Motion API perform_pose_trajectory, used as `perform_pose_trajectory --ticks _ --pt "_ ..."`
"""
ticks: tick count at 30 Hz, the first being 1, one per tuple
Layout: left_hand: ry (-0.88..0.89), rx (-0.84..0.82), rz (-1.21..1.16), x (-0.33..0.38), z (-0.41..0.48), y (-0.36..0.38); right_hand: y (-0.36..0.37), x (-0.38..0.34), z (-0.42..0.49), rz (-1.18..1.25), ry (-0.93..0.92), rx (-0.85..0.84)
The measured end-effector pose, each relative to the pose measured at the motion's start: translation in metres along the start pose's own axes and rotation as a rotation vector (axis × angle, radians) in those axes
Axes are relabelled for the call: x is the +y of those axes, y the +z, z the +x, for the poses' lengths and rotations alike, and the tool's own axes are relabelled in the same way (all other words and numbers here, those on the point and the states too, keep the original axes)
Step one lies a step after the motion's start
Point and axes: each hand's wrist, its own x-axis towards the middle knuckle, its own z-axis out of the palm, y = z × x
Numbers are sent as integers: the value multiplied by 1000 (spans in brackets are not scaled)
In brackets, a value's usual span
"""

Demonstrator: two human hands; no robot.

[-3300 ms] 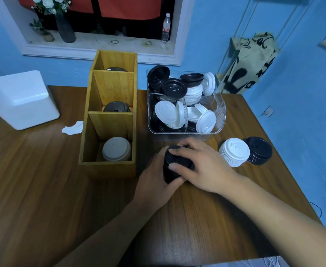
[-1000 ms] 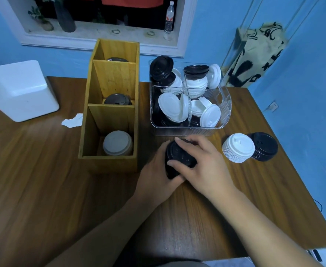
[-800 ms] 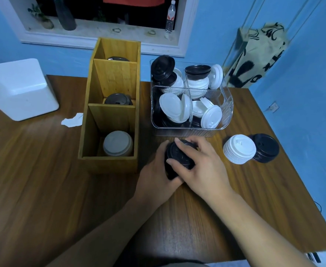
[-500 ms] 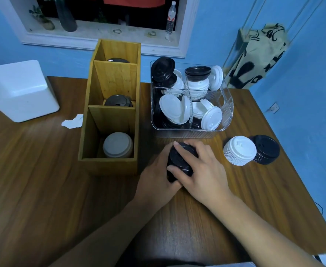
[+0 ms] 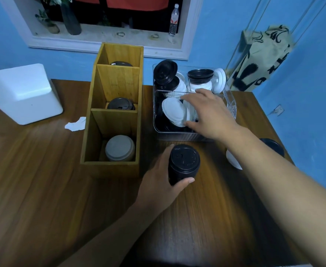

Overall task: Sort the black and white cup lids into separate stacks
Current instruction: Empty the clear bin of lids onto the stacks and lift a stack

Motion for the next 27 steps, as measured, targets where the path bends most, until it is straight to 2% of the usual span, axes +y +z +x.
perform_pose_trajectory --ticks 4,9,12,16,19,22,27 --pt "-7 -4 1 0 -1 0 -4 2 -2 21 -59 55" --pt "-25 34 25 1 -1 -1 -36 -2 -53 441 22 254" --pt "-66 68 33 2 -1 -2 -40 -2 -115 563 105 243" --pt "-108 83 15 4 -1 -2 -21 4 -188 387 102 65" --pt "-124 71 9 6 -1 -1 -3 4 -206 210 44 -101" --pt "-127 78 16 8 -1 0 9 -4 -203 27 -82 -116" --pt "-107 103 24 13 -1 0 38 -12 -197 123 -184 -166"
